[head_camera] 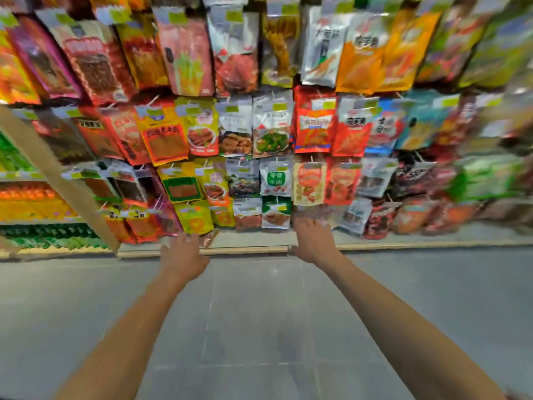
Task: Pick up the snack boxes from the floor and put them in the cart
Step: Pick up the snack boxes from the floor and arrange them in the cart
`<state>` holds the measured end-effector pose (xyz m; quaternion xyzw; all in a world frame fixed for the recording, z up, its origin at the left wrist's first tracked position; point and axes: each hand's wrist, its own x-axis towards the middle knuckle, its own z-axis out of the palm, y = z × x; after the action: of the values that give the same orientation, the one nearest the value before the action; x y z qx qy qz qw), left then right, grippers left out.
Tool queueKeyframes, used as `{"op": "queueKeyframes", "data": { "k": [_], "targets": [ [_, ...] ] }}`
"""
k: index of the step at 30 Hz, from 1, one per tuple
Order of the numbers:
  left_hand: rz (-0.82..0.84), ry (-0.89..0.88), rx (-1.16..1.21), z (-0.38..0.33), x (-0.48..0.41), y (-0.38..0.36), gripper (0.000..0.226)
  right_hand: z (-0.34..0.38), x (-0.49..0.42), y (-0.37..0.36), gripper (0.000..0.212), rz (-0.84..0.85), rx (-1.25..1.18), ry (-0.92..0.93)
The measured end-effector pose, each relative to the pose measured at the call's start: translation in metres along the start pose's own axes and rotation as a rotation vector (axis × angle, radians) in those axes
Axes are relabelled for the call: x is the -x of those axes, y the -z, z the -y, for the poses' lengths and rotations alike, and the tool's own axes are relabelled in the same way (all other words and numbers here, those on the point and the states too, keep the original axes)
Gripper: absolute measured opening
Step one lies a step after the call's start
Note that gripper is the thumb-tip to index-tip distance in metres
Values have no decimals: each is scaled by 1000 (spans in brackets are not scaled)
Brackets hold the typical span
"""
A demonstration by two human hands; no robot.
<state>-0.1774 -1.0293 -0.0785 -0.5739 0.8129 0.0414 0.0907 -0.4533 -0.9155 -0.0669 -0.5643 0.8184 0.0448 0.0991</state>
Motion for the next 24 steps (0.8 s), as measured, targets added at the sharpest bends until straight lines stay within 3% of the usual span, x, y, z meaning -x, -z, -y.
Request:
{"op": "queueKeyframes", "data": {
  "k": [8,14,19,24],
  "targets": [
    [-34,-411,-128,-277,-44,28,56,-258,50,0,57,-16,-108,-384],
    [-41,-649,-118,-464,-37,27,61,-404,119,-12,57,-55,-141,-615],
    [-79,-844,-167,-600,-7,22,46,-501,193,-34,62,-65,-206,-835],
    [-47,-1029,-231,-705,23,12,61,-567,245,-55,55,-76,-313,-1028]
  ]
}}
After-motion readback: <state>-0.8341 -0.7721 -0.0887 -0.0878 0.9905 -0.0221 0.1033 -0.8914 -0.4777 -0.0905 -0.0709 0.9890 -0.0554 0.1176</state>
